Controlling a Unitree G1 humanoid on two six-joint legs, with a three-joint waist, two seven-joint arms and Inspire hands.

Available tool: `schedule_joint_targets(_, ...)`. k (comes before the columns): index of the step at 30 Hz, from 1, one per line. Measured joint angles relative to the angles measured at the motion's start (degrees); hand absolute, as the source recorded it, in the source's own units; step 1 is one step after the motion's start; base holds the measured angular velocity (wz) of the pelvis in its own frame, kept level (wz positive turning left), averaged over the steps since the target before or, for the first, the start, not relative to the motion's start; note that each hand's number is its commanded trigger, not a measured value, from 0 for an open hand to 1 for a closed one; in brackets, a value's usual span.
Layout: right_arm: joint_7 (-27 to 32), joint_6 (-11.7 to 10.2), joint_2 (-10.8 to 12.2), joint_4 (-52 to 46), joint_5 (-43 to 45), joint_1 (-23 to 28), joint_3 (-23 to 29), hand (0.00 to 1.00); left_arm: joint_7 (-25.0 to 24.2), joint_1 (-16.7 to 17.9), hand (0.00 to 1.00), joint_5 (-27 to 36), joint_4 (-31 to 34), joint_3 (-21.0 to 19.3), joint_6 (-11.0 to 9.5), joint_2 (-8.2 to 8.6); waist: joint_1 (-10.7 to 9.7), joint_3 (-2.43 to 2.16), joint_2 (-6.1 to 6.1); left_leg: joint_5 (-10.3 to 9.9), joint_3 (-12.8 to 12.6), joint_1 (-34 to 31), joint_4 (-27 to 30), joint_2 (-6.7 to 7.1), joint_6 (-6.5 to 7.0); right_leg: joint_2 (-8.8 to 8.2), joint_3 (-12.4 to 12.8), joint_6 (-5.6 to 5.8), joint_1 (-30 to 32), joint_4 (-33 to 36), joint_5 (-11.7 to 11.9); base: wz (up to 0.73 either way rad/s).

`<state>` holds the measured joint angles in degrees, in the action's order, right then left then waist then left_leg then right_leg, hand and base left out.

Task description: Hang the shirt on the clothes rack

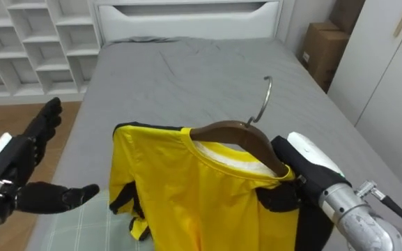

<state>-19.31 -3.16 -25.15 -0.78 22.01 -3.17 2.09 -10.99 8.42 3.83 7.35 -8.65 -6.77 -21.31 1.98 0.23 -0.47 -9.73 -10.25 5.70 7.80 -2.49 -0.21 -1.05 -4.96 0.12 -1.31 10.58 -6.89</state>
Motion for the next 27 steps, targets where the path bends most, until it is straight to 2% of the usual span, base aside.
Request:
schedule_joint_targets(5, 1.12, 0.00, -0.06, 0.05, -0.04, 0.16, 0.00, 1.00, -1.20, 3.34, 0.00, 2.38, -0.03, -0.04, 0.01, 0.00, 0.00, 0.13, 0.38, 0.00, 0.23, 0.10, 0.02, 0.01, 0.00, -0.03, -0.30, 0.00, -0.28, -0.01, 0.00, 0.04)
schedule_joint_targets(8, 1.83, 0.00, -0.59, 0.12, -0.04, 0.21, 0.07, 1.00, -2.01, 5.05, 0.00, 3.48, -0.32, -0.55, -0.03, 0.00, 0.05, 0.34, 0.82, -0.01, 1.09, -0.01, -0.05, 0.10, 0.00, -0.26, -1.40, -0.04, -0.47, -0.04, -0.09, 0.13)
schedule_joint_targets(11, 2.21, -0.02, -1.24, 0.60, -0.04, 0.21, 0.25, 1.00, -1.82, 5.02, 0.00, 3.40, -4.82, -2.59, -0.14, -0.01, 0.74, 0.34, 1.29, -0.02, 1.10, -0.03, -0.06, 0.14, -0.01, -0.29, -1.57, -0.24, -0.55, -0.18, -0.32, 0.03)
schedule_joint_targets(14, 3.05, -0.01, -2.09, 0.72, -0.97, 0.82, 0.59, 1.00, 0.85, 6.30, 0.00, 3.45, -10.43, -4.80, -0.23, 0.21, 1.54, 0.31, 1.57, 0.00, 0.87, -0.08, -0.05, 0.13, -0.03, -0.15, -1.00, -0.26, -0.23, 0.05, -0.51, -0.05)
schedule_joint_targets(18, 4.26, 0.09, -2.19, 0.70, -0.97, 1.24, 1.95, 1.00, 5.66, 6.81, 0.00, 3.38, -24.22, -7.25, -0.43, 0.65, 2.73, 0.23, 1.48, 0.00, 0.05, -0.22, -0.09, 0.11, -0.05, -0.18, -0.58, -0.28, 0.36, 0.29, -0.75, -0.10)
schedule_joint_targets(22, 5.32, 0.31, -2.23, 0.19, -0.07, 1.23, 2.80, 1.00, 11.95, 7.08, 0.00, 3.41, -39.23, -11.23, -0.46, 1.89, 4.00, -0.31, 0.66, -0.01, -0.51, 0.00, -0.10, 0.01, -0.07, 0.00, 0.23, -0.26, 0.58, 0.27, -0.82, -0.11)
schedule_joint_targets(24, 5.83, 0.31, -2.24, 0.18, -0.07, 1.23, 3.39, 1.00, 14.38, 7.09, 0.00, 3.32, -43.49, -12.44, -0.46, 2.71, 4.49, -0.48, 0.38, -0.02, -0.36, 0.02, -0.11, 0.01, -0.07, 0.00, 0.24, -0.26, 0.89, 0.26, -0.83, 0.00)
schedule_joint_targets(27, 6.66, 0.35, -2.54, -0.09, -0.36, 1.21, 3.74, 1.00, 18.27, 7.12, 0.00, 3.42, -50.45, -13.56, -0.66, 2.79, 5.08, -0.52, 0.14, -0.04, -0.35, 0.02, -0.23, -0.02, -0.11, 0.04, 0.20, -0.26, 0.78, 0.20, -0.83, 0.02)
